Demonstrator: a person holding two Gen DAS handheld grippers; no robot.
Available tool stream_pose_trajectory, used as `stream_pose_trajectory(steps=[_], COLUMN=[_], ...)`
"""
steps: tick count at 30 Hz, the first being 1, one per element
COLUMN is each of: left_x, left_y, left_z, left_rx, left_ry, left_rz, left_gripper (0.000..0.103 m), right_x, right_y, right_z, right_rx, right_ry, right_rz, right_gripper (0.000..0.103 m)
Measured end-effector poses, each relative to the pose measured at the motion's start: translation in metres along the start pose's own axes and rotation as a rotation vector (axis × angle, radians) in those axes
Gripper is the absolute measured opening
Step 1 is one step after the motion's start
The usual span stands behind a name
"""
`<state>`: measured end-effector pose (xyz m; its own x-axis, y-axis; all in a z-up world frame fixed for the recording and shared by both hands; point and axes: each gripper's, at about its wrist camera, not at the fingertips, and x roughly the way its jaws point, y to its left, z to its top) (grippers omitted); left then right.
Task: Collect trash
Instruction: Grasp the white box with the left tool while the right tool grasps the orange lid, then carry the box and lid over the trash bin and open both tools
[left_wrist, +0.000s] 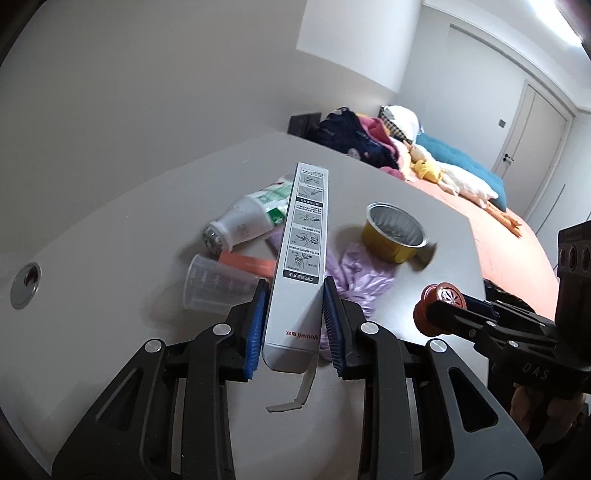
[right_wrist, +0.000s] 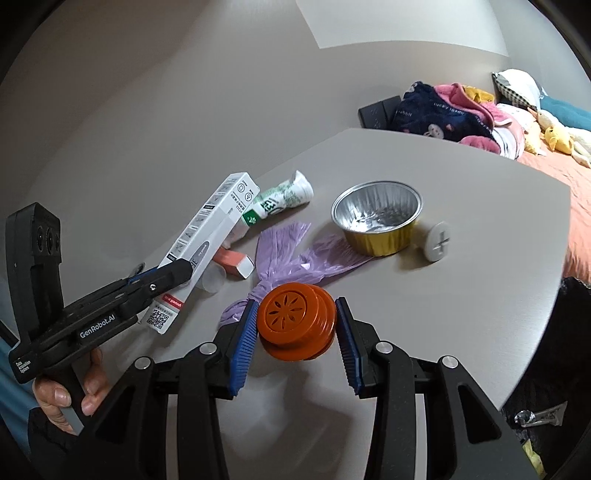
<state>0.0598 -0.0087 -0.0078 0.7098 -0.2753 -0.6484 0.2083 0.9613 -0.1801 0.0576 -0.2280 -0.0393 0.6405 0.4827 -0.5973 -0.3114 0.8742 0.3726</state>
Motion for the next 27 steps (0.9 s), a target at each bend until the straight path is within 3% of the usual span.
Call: stream_pose_trajectory(steps=[27], left_x=[-0.034], left_y=[-0.103], left_z=[-0.007], left_rx=[0.103], left_ry=[-0.044], left_rz=[-0.082], left_gripper=[0.029], right_x=[-0.111], right_y=[-0.022], right_z=[-0.006], right_rx=[0.026], right_ry=[-0.139], right_rz=[-0.040], right_gripper=[0.043])
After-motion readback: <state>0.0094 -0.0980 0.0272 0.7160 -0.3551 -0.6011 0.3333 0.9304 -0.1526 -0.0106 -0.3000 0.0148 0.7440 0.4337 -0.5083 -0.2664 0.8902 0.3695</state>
